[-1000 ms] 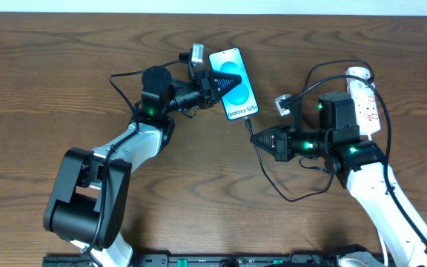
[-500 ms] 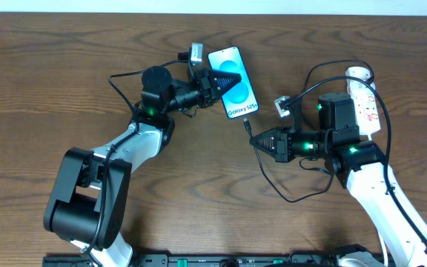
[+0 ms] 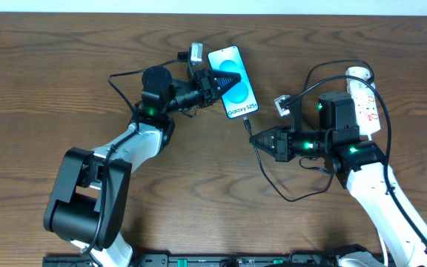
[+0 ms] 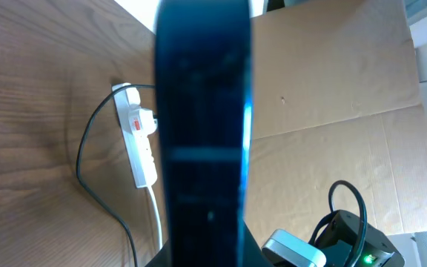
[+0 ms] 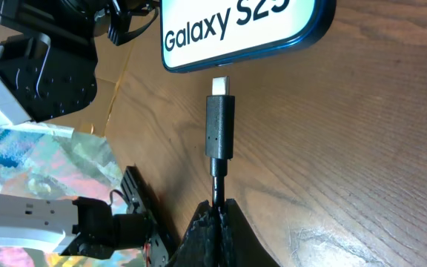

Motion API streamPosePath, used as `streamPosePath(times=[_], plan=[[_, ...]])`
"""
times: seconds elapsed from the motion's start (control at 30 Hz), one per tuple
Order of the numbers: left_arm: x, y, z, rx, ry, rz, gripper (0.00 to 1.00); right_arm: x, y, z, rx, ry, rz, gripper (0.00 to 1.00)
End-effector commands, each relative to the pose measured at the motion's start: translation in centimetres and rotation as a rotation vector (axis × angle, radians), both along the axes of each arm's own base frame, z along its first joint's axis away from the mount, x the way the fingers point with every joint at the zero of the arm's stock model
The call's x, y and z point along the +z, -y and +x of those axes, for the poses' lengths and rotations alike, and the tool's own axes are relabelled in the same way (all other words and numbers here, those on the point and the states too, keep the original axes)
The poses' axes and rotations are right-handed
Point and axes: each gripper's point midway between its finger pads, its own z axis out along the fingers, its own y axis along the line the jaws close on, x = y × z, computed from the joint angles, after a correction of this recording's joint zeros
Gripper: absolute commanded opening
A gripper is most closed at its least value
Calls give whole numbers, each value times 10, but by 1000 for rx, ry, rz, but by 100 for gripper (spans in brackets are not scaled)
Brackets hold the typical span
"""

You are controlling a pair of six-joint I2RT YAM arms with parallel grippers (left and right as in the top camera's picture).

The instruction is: Plug charger to phone and switch on socket

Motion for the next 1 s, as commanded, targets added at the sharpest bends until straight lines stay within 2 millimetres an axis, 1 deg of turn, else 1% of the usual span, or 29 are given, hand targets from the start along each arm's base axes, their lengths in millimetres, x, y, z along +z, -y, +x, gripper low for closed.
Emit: streamPosePath(times=[0.0, 0.4, 0.57, 0.97], plan=[[19, -2, 4, 11, 73, -7, 8, 9, -3, -3, 28, 39, 19, 1], [19, -1, 3, 2, 55, -14, 8, 9, -2, -1, 11, 30, 18, 1], [18, 1, -1, -24, 48, -16, 7, 10, -2, 1, 7, 37, 22, 1], [18, 0, 0, -18, -20, -41, 7, 10, -3, 1, 4, 30, 24, 1]])
